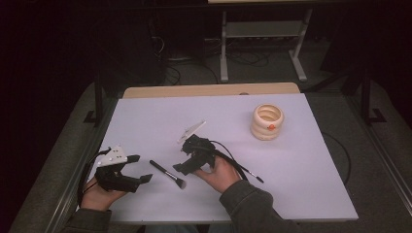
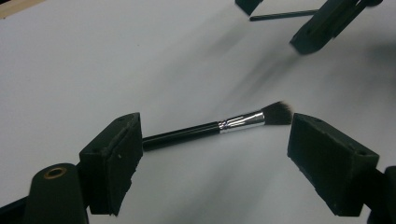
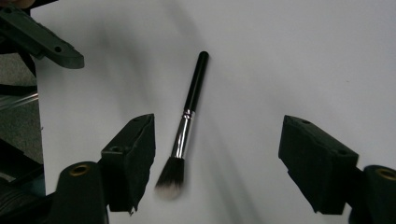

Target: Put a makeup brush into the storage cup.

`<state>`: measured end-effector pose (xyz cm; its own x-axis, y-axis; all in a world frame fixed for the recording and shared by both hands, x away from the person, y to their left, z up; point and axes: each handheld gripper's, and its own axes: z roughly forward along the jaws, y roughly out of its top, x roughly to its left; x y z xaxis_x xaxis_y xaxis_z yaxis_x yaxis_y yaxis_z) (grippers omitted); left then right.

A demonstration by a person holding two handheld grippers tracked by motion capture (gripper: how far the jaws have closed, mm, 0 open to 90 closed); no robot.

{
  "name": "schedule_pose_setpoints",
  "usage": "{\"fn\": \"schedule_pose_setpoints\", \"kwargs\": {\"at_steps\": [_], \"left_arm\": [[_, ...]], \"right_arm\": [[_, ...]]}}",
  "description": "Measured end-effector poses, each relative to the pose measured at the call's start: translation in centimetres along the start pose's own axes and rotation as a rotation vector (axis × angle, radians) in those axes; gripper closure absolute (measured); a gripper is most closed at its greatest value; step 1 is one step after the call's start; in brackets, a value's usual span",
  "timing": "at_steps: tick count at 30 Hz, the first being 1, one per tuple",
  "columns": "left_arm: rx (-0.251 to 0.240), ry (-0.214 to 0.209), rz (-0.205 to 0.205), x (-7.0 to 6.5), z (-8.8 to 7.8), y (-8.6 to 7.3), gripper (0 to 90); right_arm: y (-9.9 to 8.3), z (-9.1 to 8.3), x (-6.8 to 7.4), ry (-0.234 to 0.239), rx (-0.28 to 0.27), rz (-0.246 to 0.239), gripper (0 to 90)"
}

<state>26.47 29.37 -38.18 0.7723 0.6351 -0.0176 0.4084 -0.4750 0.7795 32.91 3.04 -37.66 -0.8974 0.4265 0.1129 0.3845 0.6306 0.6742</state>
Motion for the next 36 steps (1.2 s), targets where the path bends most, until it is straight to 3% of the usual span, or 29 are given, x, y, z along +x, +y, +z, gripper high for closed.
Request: {"fn": "schedule_pose_setpoints", "kwargs": {"at_steps": [2, 7, 14, 17, 25, 30, 36], "left_arm": [[-0.002, -0.002, -0.002, 0.0, 0.0, 0.0, 17.8], [0.011, -0.001, 0.015, 0.1, 0.0, 0.0, 17.8], [0.005, -0.006, 0.016, 0.1, 0.0, -0.1, 17.8], [0.007, -0.008, 0.013, 0.1, 0.0, -0.1, 17.8], [-0.001, -0.009, 0.01, 0.1, 0.0, -0.2, 17.8], [-0.002, -0.012, 0.011, 0.1, 0.1, -0.2, 17.8], [-0.003, -0.013, 0.007, 0.0, 0.1, -0.2, 17.8]], "right_arm": [[0.4, 1.0, 0.5, -0.018, 0.02, -0.02, 29.4], [0.6, 2.4, 1.0, -0.015, 0.043, -0.015, 33.6], [0.8, 4.2, 1.9, -0.023, 0.089, -0.046, 41.9], [0.7, 4.8, 2.1, -0.022, 0.106, -0.033, 44.2], [0.5, 6.1, 2.8, -0.026, 0.116, -0.043, 51.5], [0.3, 6.8, 2.8, -0.035, 0.139, -0.021, 58.0], [0.1, 7.1, 3.1, -0.062, 0.15, -0.031, 65.1]]}}
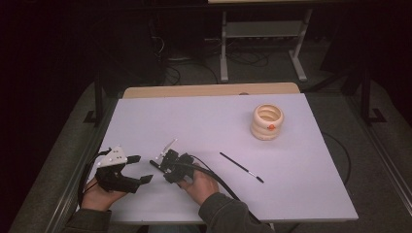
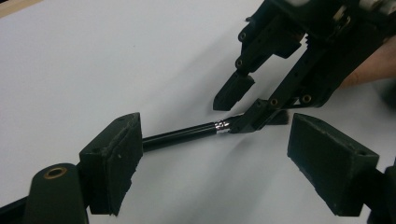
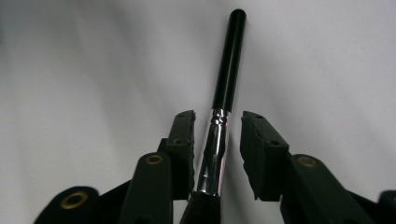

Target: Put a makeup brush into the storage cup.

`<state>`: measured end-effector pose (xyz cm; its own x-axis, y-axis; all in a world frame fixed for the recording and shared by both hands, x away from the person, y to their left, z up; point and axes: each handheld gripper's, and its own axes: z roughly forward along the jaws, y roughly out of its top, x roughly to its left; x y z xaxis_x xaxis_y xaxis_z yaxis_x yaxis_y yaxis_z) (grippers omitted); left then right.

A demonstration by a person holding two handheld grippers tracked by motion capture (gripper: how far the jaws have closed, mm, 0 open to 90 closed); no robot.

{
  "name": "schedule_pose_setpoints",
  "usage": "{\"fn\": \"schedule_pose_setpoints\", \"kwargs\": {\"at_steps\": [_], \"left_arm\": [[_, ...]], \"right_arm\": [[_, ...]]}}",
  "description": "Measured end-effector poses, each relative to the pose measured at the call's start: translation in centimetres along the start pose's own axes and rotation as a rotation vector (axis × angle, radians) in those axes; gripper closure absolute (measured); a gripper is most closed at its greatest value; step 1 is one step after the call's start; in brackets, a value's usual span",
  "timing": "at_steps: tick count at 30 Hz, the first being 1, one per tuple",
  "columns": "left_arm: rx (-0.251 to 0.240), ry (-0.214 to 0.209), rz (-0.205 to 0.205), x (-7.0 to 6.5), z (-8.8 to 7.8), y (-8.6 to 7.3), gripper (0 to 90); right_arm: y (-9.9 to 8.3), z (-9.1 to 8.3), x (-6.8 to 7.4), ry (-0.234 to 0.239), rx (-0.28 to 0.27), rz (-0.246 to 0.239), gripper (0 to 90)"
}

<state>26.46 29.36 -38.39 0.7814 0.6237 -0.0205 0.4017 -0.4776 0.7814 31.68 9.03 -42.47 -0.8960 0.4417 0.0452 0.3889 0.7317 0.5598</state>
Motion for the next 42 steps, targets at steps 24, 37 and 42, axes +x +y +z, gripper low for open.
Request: {"fn": "schedule_pose_setpoints", "kwargs": {"at_steps": [24, 37, 42], "left_arm": [[-0.001, -0.002, 0.008, 0.1, -0.1, 0.0, 17.9], [-0.006, 0.005, 0.001, 0.4, -0.4, -0.1, 17.9], [-0.009, 0.004, 0.001, 0.3, -0.5, -0.1, 17.9]], "right_arm": [[0.2, 0.8, 0.3, -0.005, 0.049, 0.04, 77.1], [0.1, 0.2, -0.5, 0.035, 0.027, 0.016, 77.4], [0.1, -0.6, -0.8, 0.045, 0.012, 0.005, 77.4]]}}
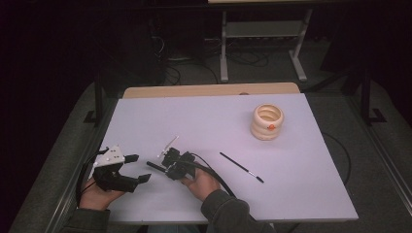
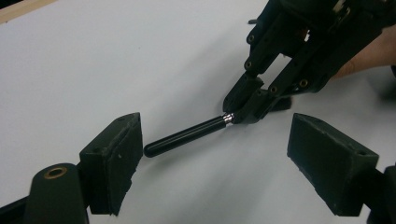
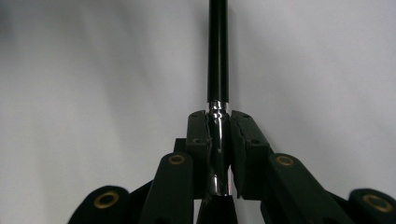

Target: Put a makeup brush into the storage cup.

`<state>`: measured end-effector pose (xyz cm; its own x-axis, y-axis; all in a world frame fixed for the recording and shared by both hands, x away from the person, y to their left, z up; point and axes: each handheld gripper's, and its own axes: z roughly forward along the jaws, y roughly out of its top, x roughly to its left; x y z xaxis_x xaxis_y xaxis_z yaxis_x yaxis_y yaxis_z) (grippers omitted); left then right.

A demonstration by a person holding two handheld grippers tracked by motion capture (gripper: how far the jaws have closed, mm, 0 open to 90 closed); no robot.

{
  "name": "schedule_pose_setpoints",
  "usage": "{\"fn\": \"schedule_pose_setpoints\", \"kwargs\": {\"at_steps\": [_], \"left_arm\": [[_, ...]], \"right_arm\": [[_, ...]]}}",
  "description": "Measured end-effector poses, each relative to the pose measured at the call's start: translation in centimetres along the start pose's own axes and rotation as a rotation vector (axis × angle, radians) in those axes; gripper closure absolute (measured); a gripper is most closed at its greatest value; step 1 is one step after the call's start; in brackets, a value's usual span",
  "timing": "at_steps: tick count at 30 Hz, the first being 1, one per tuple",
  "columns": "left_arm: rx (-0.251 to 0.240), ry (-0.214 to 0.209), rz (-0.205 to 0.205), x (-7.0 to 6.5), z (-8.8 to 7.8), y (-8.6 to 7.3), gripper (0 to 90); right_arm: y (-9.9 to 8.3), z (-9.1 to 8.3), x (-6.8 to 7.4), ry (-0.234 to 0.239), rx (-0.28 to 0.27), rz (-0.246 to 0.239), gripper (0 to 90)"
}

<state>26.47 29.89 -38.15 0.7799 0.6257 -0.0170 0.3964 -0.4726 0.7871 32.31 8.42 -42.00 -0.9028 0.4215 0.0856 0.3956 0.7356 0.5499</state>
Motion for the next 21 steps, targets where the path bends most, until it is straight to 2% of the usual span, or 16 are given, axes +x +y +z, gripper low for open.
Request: {"fn": "schedule_pose_setpoints", "kwargs": {"at_steps": [12, 18, 21], "left_arm": [[0.009, -0.025, 0.034, -0.7, 0.5, 0.5, 18.0], [0.0, -0.066, 0.059, -1.2, 0.7, 1.1, 18.0], [0.001, -0.075, 0.072, -1.4, 0.9, 1.6, 18.9]], "right_arm": [[-1.4, -4.9, -1.8, 0.047, -0.039, -0.052, 77.4], [-2.4, -6.8, -2.6, 0.059, -0.063, -0.077, 77.4], [-2.9, -7.7, -3.2, 0.068, -0.055, -0.092, 77.3]]}}
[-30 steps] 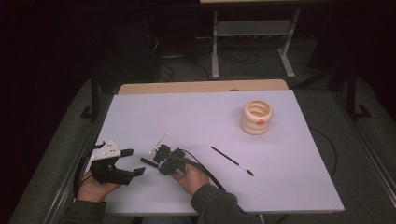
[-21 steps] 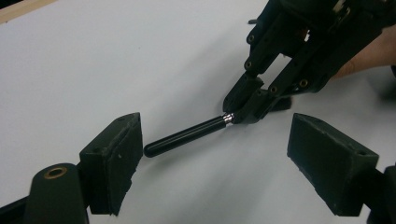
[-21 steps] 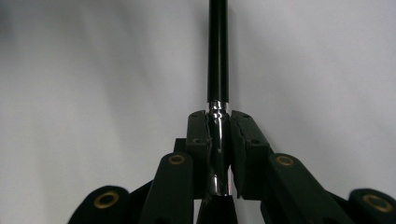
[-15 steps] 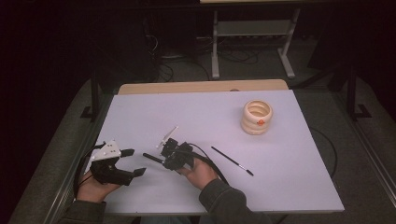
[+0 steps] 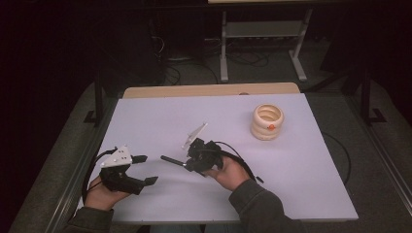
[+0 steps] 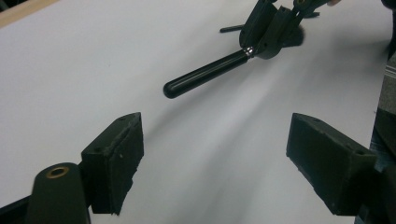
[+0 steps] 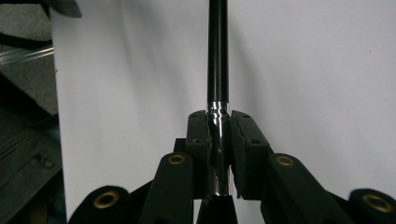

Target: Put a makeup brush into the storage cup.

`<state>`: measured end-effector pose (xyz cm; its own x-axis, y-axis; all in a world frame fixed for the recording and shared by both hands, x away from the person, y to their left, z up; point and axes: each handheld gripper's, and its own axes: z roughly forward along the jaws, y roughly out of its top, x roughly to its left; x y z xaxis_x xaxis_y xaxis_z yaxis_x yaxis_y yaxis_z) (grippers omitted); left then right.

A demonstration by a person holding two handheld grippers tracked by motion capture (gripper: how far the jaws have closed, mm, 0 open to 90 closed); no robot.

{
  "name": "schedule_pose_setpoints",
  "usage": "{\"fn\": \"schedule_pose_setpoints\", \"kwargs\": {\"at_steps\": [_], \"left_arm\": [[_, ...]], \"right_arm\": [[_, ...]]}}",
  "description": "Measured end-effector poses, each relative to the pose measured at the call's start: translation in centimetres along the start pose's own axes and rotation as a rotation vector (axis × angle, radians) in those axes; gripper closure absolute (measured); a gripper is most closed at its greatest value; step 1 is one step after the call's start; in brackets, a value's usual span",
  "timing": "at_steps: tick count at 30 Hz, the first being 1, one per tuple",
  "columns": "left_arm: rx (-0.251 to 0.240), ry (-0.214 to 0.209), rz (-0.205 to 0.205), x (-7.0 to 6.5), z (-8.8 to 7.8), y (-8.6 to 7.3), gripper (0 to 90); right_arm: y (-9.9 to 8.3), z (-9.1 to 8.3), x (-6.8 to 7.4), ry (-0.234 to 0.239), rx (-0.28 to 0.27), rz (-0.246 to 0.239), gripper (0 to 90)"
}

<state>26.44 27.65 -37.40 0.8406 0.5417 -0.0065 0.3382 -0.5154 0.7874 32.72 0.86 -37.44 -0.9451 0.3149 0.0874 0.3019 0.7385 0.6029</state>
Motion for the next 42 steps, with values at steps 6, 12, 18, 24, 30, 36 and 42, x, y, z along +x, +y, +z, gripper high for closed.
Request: {"fn": "schedule_pose_setpoints", "kwargs": {"at_steps": [6, 12, 18, 24, 30, 36, 42], "left_arm": [[0.022, -0.031, 0.032, -0.5, 1.0, 1.1, 20.0], [0.042, -0.056, 0.086, -0.8, 1.3, 2.4, 21.6], [0.068, -0.076, 0.116, -1.0, 1.5, 3.7, 22.0], [0.094, -0.114, 0.162, -1.6, 2.1, 5.6, 24.4], [0.115, -0.151, 0.2, -2.2, 2.9, 6.7, 30.1], [0.149, -0.194, 0.242, -2.9, 3.9, 7.4, 36.3], [0.21, -0.261, 0.286, -3.7, 5.4, 8.3, 45.9]], "right_arm": [[-1.0, -2.3, -0.8, 0.031, -0.006, -0.029, 77.3], [-1.8, -3.9, -0.8, 0.05, 0.013, -0.068, 77.3], [-2.6, -5.0, -0.9, 0.083, 0.022, -0.095, 77.3], [-3.5, -6.3, -1.1, 0.116, 0.038, -0.134, 77.3], [-3.7, -7.2, -1.1, 0.128, 0.044, -0.142, 77.3], [-3.7, -7.2, -1.0, 0.149, 0.061, -0.184, 77.3], [-3.6, -6.9, -0.8, 0.179, 0.073, -0.199, 77.2]]}}
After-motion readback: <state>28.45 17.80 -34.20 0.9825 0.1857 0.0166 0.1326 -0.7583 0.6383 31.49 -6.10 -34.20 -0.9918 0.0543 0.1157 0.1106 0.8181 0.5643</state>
